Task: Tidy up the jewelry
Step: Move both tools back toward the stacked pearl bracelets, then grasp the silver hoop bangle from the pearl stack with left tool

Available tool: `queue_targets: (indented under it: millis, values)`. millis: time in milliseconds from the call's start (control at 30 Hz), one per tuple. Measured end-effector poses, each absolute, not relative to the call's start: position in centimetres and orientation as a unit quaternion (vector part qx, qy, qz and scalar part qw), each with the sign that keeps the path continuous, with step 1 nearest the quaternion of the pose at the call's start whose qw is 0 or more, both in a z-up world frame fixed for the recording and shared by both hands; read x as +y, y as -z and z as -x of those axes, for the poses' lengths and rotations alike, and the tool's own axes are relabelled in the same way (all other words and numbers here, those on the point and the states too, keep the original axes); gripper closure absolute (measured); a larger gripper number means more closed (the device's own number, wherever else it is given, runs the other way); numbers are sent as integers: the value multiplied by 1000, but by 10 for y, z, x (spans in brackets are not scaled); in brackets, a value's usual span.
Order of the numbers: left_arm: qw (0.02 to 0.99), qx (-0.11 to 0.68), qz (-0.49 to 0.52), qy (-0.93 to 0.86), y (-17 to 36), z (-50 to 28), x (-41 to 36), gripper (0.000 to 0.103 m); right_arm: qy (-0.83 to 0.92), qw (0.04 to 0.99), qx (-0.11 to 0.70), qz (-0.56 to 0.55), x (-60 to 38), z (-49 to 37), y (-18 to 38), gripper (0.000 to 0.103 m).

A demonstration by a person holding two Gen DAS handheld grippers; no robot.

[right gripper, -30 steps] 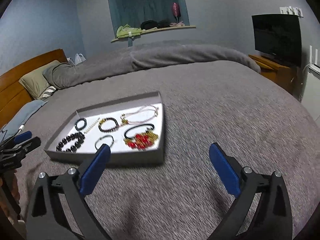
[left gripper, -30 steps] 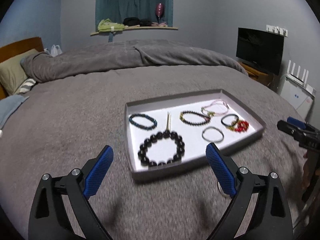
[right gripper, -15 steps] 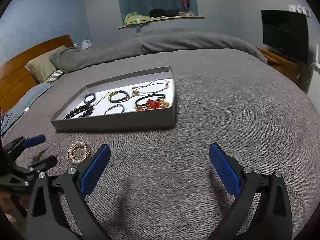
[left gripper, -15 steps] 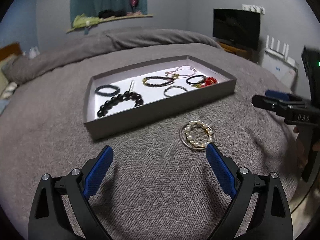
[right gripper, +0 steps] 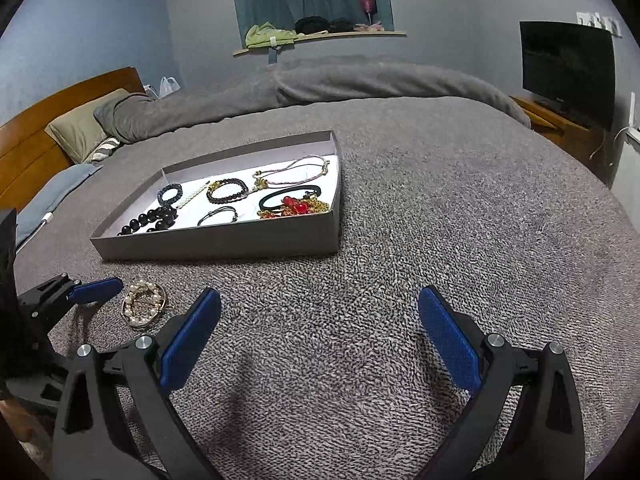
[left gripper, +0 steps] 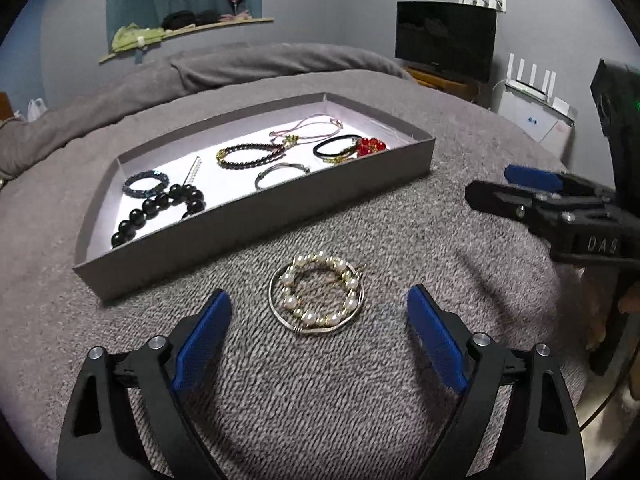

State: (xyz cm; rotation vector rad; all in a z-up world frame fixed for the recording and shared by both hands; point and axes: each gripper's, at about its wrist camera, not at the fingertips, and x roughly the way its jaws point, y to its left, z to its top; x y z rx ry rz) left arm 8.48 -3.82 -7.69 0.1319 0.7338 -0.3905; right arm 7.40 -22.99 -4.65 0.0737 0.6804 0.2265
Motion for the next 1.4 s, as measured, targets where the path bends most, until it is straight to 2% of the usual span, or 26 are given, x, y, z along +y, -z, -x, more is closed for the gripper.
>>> queue_targets:
  millis: [100, 467, 533, 1167, 1400]
  values:
    - [911, 364, -66, 182, 79, -90, -40, 28, -115, 935, 334, -36, -230, -74, 48, 6]
    - [914, 356, -72, 178, 76, -86, -39, 44, -129, 931, 342, -25, -222, -77, 52, 6]
    - [915, 354, -76, 179, 75, -86, -40, 51, -131, 930, 341, -23, -220, -77, 52, 6]
    - [927, 313, -74, 192, 55, -72, -32, 53, -133, 927, 350, -15, -216, -79, 57, 6]
    - [927, 331, -75, 159, 55, -66, -4, 53, -153, 923, 354, -3, -199, -78, 58, 6]
